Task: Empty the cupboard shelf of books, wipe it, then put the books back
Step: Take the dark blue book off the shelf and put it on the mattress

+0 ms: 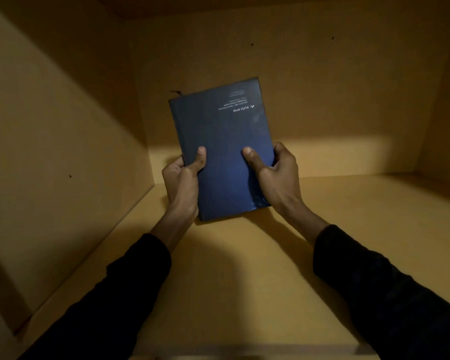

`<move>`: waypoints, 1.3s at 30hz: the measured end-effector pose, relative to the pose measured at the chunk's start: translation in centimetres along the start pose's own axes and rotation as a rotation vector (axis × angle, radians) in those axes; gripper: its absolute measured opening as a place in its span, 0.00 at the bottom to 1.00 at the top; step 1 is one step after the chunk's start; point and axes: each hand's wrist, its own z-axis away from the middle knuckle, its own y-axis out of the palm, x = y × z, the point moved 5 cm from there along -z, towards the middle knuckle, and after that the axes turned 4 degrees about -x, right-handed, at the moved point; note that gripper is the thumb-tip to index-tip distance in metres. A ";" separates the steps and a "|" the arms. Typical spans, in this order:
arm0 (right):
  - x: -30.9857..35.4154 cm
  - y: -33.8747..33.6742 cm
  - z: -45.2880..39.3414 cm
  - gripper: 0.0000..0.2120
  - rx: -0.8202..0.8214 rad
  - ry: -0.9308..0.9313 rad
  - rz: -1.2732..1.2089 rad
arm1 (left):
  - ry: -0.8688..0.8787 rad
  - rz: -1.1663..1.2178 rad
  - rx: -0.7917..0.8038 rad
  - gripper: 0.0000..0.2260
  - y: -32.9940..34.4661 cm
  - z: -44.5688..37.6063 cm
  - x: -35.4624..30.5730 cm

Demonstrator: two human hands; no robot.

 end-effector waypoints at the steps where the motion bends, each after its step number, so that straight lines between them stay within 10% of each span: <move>1: 0.2 -0.2 0.5 0.16 0.003 0.006 0.023 | 0.001 -0.017 0.003 0.10 -0.1 0.3 0.0; 39: 6.8 -26.9 17.3 0.17 -0.188 0.201 0.112 | -0.241 -0.014 0.152 0.11 9.5 28.9 -3.3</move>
